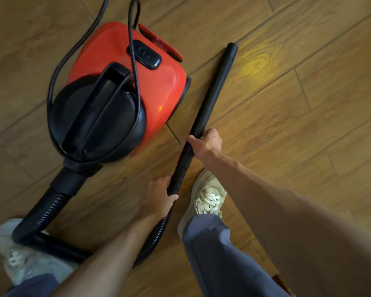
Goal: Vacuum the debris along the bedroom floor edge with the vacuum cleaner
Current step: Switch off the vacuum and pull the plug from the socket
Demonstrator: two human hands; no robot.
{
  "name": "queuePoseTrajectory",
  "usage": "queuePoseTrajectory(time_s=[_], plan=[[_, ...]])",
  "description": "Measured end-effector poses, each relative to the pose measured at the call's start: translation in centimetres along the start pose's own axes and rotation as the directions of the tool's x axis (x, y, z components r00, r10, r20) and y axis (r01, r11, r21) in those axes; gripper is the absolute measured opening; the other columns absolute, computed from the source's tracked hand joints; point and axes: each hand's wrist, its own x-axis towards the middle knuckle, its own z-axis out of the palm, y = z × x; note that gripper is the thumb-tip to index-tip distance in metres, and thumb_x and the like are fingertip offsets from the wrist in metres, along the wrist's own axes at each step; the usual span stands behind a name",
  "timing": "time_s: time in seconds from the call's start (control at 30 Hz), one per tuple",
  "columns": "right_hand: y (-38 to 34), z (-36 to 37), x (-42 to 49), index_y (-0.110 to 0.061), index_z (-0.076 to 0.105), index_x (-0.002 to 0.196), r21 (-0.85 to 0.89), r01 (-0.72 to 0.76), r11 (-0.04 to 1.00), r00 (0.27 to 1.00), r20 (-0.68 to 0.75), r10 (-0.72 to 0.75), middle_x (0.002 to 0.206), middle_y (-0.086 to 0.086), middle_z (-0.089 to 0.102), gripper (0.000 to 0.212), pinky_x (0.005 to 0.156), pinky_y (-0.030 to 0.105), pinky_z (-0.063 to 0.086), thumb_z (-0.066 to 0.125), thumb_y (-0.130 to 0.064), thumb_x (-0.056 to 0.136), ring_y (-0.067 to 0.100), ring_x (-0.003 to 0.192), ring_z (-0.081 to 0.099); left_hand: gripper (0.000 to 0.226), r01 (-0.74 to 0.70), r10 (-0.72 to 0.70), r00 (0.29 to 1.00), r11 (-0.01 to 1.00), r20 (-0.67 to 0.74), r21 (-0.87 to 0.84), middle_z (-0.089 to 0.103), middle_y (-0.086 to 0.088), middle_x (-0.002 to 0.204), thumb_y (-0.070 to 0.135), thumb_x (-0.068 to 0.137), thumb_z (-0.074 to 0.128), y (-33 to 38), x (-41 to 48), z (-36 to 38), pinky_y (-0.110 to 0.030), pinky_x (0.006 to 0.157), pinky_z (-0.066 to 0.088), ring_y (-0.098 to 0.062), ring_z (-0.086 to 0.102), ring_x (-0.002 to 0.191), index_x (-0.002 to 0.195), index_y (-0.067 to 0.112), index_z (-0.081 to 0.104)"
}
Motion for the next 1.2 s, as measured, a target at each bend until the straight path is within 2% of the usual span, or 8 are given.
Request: queuePoseTrajectory(time_s=[0.1,0.2,0.3,0.4,0.57,0.7,0.9,1.2], plan=[[1.1,-0.3,0.4,-0.003,0.057,0.115,-0.050,0.015,0.999,1.000,0.024,-0.014,0.111,0.013,0.064,0.043,0.076,0.032,0.055,0.074,-0.029,0.084,0.029,0.096,0.066,0.057,0.037,-0.037,0.999,0.999,0.003,-0.002,0.054,-0.007,0.132,0.019,0.090,0.068,0.1,0.6,-0.2,-0.042,0.105,0.043,-0.025,0.047,0.127,0.142,0.022,0.045],[2.0,-1.3,0.2,-0.004,0.052,0.123,-0.082,0.019,0.996,0.999,0.047,-0.015,0.120,0.015,0.060,0.042,0.075,0.027,0.045,0.068,-0.023,0.090,0.028,0.102,0.060,0.046,0.004,-0.004,1.000,0.999,0.013,0.033,0.057,-0.009,0.123,0.020,0.089,0.069,0.5,0.6,-1.9,-0.038,0.095,0.045,-0.026,0.053,0.118,0.132,0.022,0.052],[2.0,-2.9,-1.0,-0.005,0.051,0.128,-0.133,0.056,0.990,0.996,0.071,-0.046,0.127,0.015,0.057,0.043,0.080,0.027,0.043,0.064,-0.025,0.093,0.030,0.112,0.058,0.039,-0.033,0.034,0.999,0.995,-0.005,0.099,0.061,-0.008,0.116,0.026,0.087,0.071,1.3,-0.3,-4.4,-0.038,0.089,0.050,-0.026,0.059,0.109,0.122,0.024,0.056],[1.1,-4.9,-3.2,-0.006,0.049,0.131,-0.210,0.162,0.964,0.983,0.120,-0.139,0.124,0.015,0.060,0.047,0.083,0.028,0.045,0.062,-0.030,0.093,0.031,0.113,0.059,0.043,-0.087,0.093,0.995,0.980,-0.027,0.178,0.063,-0.005,0.116,0.032,0.086,0.070,2.8,-2.4,-7.0,-0.034,0.089,0.046,-0.026,0.058,0.112,0.125,0.025,0.055],[-0.5,-9.0,-8.7,-0.006,0.044,0.132,-0.405,0.392,0.826,0.920,0.204,-0.336,0.123,0.016,0.059,0.047,0.087,0.040,0.048,0.058,-0.033,0.096,0.034,0.116,0.056,0.066,-0.194,0.205,0.979,0.935,-0.004,0.296,0.053,-0.008,0.133,0.040,0.085,0.068,5.7,-7.1,-10.8,-0.042,0.104,0.043,-0.028,0.049,0.126,0.142,0.024,0.039],[-1.6,-12.1,-13.4,-0.012,0.040,0.138,-0.495,0.481,0.723,0.876,0.232,-0.423,0.132,0.011,0.053,0.051,0.090,0.041,0.048,0.057,-0.036,0.096,0.030,0.122,0.051,0.079,-0.262,0.291,0.957,0.853,0.005,0.451,0.046,-0.008,0.140,0.046,0.086,0.066,8.1,-11.0,-14.1,-0.042,0.103,0.042,-0.029,0.045,0.131,0.149,0.020,0.027],[-2.7,-15.6,-20.3,-0.015,0.032,0.146,-0.550,0.516,0.657,0.849,0.221,-0.481,0.138,0.007,0.048,0.059,0.099,0.039,0.045,0.054,-0.040,0.097,0.028,0.128,0.045,0.075,-0.341,0.425,0.905,0.733,-0.004,0.589,0.048,-0.008,0.133,0.047,0.086,0.066,10.6,-16.7,-19.3,-0.040,0.097,0.046,-0.027,0.046,0.126,0.145,0.017,0.030],[-4.9,-20.6,-30.2,-0.015,0.035,0.141,-0.569,0.506,0.648,0.811,0.057,-0.582,0.131,0.005,0.050,0.057,0.091,0.039,0.049,0.055,-0.040,0.094,0.028,0.124,0.048,0.070,-0.365,0.564,0.824,0.590,-0.045,0.721,0.050,-0.007,0.129,0.048,0.083,0.066,13.8,-24.7,-26.0,-0.041,0.097,0.045,-0.028,0.047,0.124,0.140,0.018,0.036]])
